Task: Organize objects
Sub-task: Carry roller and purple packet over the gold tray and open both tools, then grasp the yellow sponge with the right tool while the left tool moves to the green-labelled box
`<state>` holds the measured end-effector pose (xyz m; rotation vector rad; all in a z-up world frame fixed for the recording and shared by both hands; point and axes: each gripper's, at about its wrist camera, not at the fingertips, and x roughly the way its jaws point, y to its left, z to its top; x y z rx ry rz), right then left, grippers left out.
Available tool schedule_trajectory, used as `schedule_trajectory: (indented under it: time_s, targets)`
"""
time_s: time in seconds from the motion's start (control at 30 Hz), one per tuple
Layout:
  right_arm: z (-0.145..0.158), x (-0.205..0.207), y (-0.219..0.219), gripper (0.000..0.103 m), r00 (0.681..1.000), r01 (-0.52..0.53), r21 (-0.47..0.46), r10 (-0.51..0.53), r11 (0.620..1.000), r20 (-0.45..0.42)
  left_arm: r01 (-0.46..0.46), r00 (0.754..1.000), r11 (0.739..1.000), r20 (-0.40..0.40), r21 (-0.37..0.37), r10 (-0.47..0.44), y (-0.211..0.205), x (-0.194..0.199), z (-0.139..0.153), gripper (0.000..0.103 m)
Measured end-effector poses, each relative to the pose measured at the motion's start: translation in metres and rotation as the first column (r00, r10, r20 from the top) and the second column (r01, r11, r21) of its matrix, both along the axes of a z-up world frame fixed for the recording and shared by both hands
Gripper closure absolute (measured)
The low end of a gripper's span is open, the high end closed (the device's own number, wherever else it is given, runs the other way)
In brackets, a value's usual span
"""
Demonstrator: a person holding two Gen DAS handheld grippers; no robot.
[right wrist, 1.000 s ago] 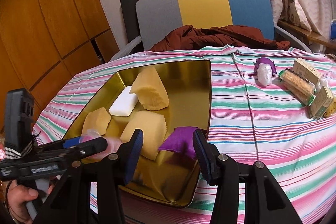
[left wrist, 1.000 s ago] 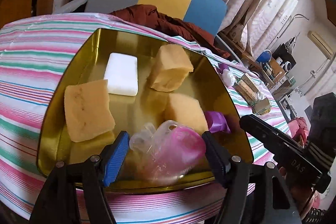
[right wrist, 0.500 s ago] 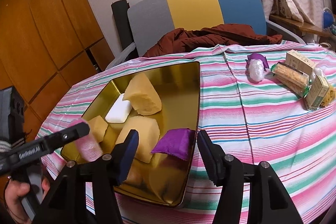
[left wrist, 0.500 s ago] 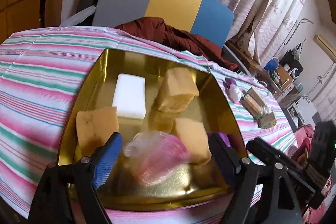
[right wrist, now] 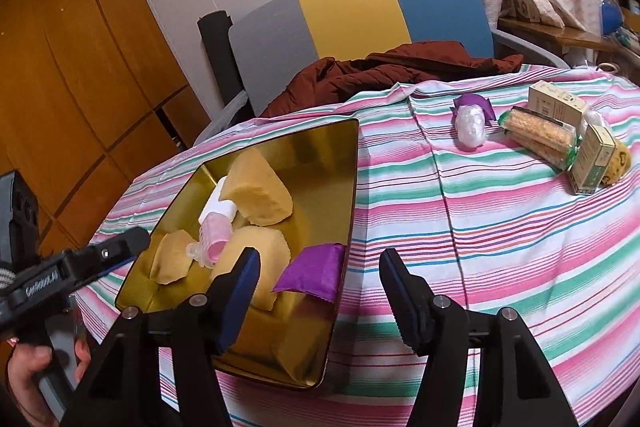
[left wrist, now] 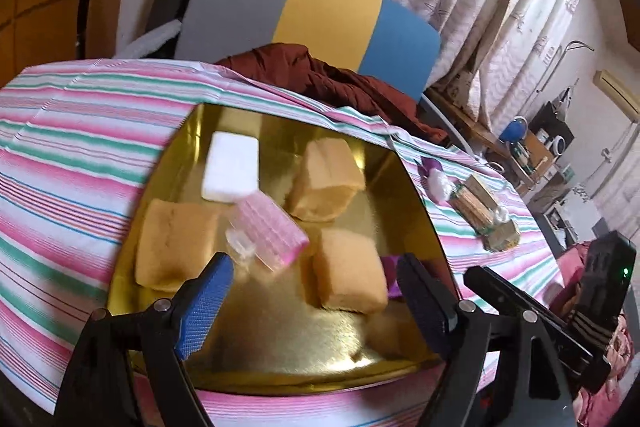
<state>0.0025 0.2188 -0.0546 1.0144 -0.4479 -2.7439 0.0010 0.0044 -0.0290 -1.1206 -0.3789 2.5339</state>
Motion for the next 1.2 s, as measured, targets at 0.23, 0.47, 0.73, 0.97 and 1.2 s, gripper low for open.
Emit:
schedule_trajectory:
  time_s: [0.23, 0.47, 0.73, 0.97, 1.2]
  targets:
    - [0.002, 0.000, 0.006, 0.040, 1.000, 0.014, -0.003, -0.014, 1.000, -0.007, 0.042, 0.999, 0.999, 0.004, -0.017, -0.042, 0.019, 0.007, -0.002, 0.018]
    - [0.002, 0.001, 0.022, 0.040, 0.998, 0.058, -0.006, -0.058, 0.998, -0.006, 0.098, 0.995, 0.995, 0.021, -0.027, -0.098, 0.041, 0.010, -0.004, 0.018]
    - [-0.002, -0.002, 0.049, 0.040, 0.993, 0.114, -0.016, -0.114, 0.993, 0.007, 0.162, 0.987, 0.986, 0.027, -0.046, -0.161, 0.067, 0.015, -0.002, 0.018]
    - [-0.009, -0.001, 0.082, 0.040, 0.983, 0.181, -0.025, -0.180, 0.983, 0.019, 0.227, 0.974, 0.971, 0.025, -0.077, -0.226, 0.095, 0.015, 0.001, 0.018]
    - [-0.001, -0.013, 0.149, 0.052, 0.955, 0.297, -0.019, -0.297, 0.955, 0.006, 0.276, 0.961, 0.957, 0.037, -0.087, -0.273, 0.116, 0.019, 0.000, 0.018]
